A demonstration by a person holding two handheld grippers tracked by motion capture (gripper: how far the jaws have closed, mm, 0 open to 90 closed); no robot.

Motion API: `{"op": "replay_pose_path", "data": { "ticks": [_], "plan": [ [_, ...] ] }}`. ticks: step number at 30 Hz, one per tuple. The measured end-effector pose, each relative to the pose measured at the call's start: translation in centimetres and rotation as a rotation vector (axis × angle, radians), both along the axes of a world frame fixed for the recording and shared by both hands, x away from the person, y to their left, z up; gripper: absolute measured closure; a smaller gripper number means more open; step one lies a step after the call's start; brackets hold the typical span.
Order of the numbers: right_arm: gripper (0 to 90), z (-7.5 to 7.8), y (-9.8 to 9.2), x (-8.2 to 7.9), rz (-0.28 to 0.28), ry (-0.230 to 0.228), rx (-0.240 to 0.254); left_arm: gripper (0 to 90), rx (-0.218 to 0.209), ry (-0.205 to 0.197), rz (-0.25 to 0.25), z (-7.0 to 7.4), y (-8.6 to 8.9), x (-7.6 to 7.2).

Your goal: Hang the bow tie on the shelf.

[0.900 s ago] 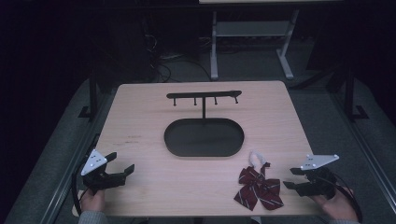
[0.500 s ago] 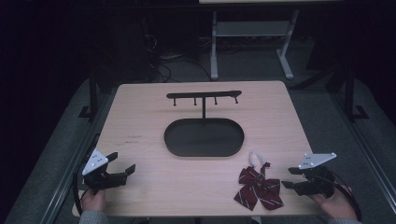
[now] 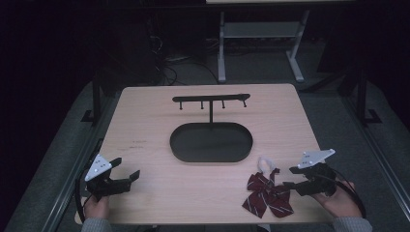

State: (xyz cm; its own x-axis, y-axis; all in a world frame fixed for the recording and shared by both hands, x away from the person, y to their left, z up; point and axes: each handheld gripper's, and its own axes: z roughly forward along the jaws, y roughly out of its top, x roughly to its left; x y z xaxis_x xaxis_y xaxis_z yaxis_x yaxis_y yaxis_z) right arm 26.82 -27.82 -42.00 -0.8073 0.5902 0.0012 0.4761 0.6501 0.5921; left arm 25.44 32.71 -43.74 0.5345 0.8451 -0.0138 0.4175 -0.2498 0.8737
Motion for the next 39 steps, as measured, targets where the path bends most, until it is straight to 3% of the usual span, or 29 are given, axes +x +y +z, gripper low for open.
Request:
{"op": "replay_pose_path", "data": {
  "ticks": [21, 39],
  "plan": [
    [41.7, 1.8, 2.9, 2.0, 0.07, -0.008, -0.064, 13.1, -0.001, -0.015, 0.009, 0.2, 0.3, -0.3],
    [46.4, 1.8, 5.3, 6.0, 0.091, 0.057, -0.143, 13.1, -0.003, -0.01, 0.005, 0.3, 0.3, -0.2]
  ]
}}
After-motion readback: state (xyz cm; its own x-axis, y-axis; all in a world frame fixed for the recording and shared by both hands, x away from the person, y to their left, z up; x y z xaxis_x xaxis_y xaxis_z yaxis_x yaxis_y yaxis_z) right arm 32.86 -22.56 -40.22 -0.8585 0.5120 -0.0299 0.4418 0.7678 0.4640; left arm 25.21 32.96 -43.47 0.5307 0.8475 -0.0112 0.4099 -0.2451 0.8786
